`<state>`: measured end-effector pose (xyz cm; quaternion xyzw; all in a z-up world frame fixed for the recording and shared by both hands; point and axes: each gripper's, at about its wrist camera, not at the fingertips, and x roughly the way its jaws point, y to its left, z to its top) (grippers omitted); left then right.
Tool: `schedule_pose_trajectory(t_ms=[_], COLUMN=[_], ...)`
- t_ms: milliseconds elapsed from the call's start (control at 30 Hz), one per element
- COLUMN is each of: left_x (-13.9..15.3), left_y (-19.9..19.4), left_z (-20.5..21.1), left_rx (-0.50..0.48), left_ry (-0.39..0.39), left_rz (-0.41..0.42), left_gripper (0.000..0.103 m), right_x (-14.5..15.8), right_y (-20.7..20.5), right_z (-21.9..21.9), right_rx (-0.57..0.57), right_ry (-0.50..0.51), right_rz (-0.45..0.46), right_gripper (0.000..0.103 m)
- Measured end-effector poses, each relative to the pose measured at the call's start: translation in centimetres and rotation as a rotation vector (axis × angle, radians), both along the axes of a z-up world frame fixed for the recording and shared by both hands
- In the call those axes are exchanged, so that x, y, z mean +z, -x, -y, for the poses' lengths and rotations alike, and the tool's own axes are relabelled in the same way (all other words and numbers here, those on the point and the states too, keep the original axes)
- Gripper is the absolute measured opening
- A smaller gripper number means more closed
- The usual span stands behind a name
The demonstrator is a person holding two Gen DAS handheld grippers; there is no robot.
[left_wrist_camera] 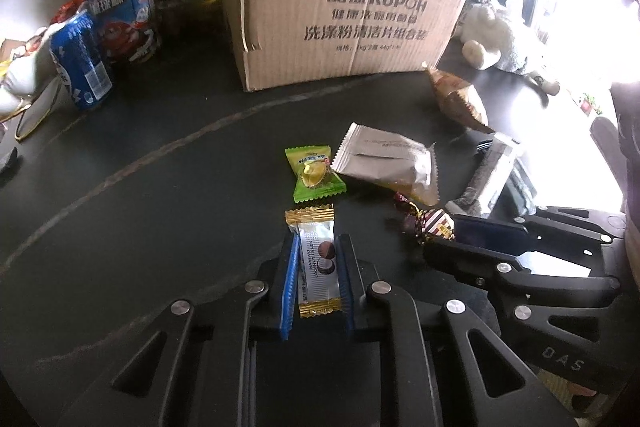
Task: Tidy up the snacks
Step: 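Lift the white-gold packet and wrapped candy and carry both over the box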
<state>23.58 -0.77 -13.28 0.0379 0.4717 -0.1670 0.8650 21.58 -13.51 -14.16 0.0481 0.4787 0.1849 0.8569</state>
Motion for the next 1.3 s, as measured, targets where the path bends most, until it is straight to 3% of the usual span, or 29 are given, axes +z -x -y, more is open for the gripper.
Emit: schedule_pose_trajectory(t_ms=[300, 600, 933, 1300], left_x=[2.9, 7.2, 13.3, 17.7], left_y=[2.0, 2.6, 1.2, -2.1], left_z=[0.0, 0.1, 1.1, 1.9], left_rx=[0.004, 0.008, -0.009, -0.002], left_ry=[0.018, 0.038, 0.057, 0.065], left_rz=[0.055, 0.137, 0.252, 0.315], left_gripper=[0.019, 0.019, 0.019, 0.019], right_x=[2.3, 6.7, 12.0, 16.6], right_y=[1.7, 1.9, 0.3, -3.0], right_z=[0.5, 1.5, 3.4, 4.7], right_rx=[-0.015, -0.051, -0.114, -0.138], right_ry=[-0.033, -0.039, -0.071, -0.071], right_rz=[0.06, 0.172, 0.294, 0.374], right_gripper=[0.023, 0.023, 0.023, 0.023])
